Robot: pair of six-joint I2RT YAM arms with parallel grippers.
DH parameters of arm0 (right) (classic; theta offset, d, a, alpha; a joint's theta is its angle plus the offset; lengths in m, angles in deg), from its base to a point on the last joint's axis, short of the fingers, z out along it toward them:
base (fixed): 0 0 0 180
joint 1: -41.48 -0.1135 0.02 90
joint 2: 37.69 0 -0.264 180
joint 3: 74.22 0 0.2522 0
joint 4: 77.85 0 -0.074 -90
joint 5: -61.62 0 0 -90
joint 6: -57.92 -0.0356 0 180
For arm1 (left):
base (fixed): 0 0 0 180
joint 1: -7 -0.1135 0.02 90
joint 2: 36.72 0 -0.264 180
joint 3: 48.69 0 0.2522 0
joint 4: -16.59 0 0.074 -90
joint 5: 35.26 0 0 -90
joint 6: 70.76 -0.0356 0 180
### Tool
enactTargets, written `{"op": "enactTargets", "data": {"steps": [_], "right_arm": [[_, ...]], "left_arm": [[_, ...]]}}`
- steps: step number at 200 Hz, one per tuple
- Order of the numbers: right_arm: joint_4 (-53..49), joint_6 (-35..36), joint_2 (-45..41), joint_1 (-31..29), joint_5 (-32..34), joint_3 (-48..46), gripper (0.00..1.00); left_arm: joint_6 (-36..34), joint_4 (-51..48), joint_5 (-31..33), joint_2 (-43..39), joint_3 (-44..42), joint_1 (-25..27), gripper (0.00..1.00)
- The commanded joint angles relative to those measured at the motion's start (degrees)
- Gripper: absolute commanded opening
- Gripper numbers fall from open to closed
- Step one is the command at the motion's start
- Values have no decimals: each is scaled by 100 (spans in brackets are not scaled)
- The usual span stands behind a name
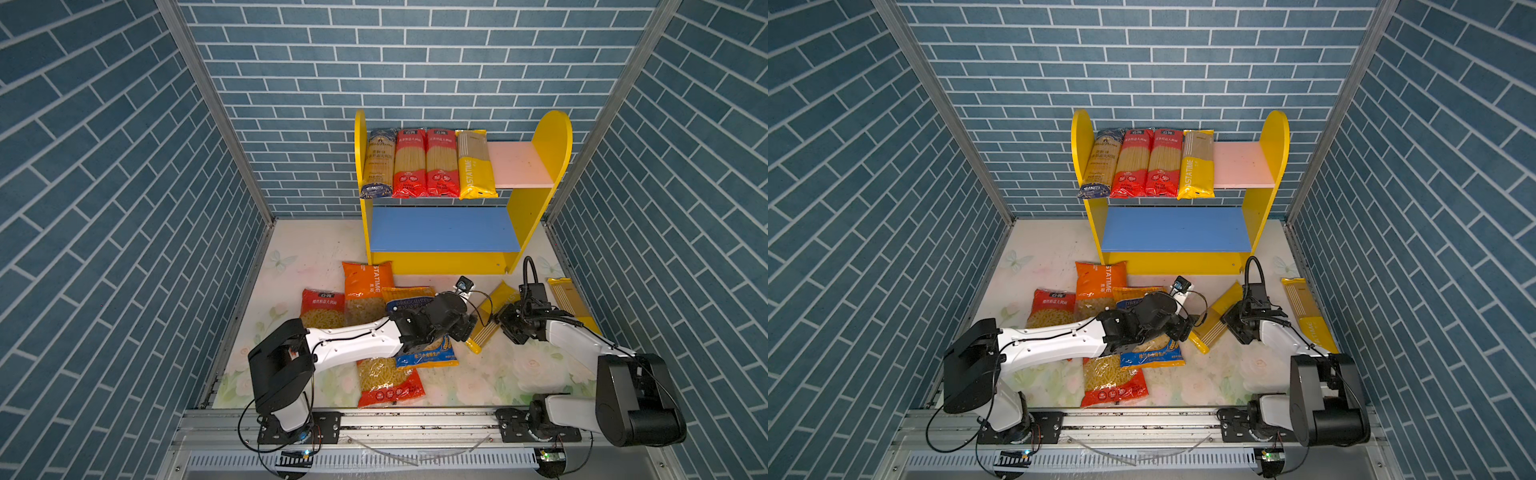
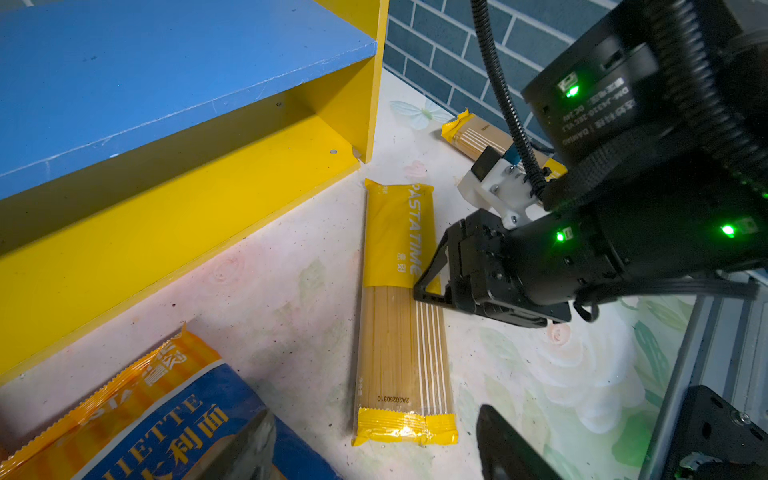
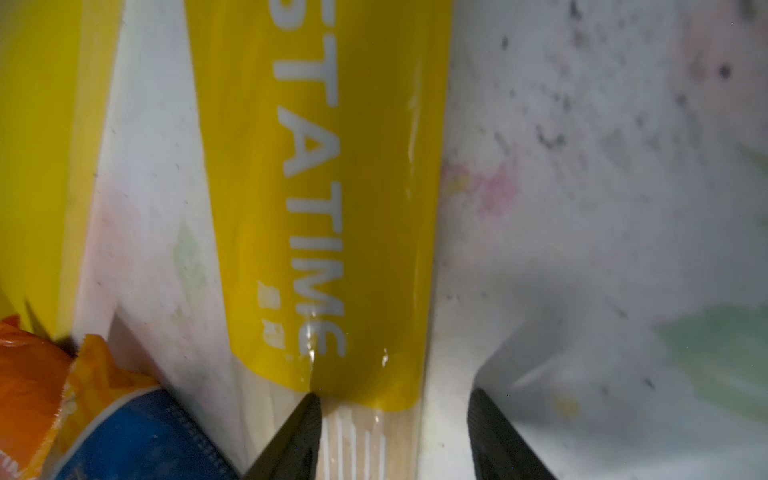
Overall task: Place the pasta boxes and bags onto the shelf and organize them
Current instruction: 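Stand the yellow pack upright with the right gripper while the left arm reaches toward it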
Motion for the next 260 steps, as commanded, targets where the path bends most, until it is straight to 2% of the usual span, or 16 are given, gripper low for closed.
{"op": "enactTargets", "data": {"steps": [1,26,61,93,121,185,219,260], "right_arm": [[283,-14,457,19,-40,-44,52],[674,-22,619,15,-182,-227,39],[974,111,219,-37,-277,-439,23],[617,397,-192,-46,-367,-252,10],[-38,633,-633,-56,-407,63,2],[-1074,1076,-1605,-239,-906,752,0],[-696,1144,-2224,-682,-985,668,0],[123,1362,-2535,-1346,-1189,647,0]], "left_arm": [[48,8,12,48,-14,42,77],[9,18,140,-47,-126,41,77],[-3,76,178,-46,-124,34,77],[6,13,192,-19,-39,23,77],[266,-183,201,-104,18,-83,77],[739,-10,-275,-670,-352,-609,77],[988,-9,-627,-1062,-664,-1074,77],[1261,144,-1105,-1558,-1035,-1530,77]]}}
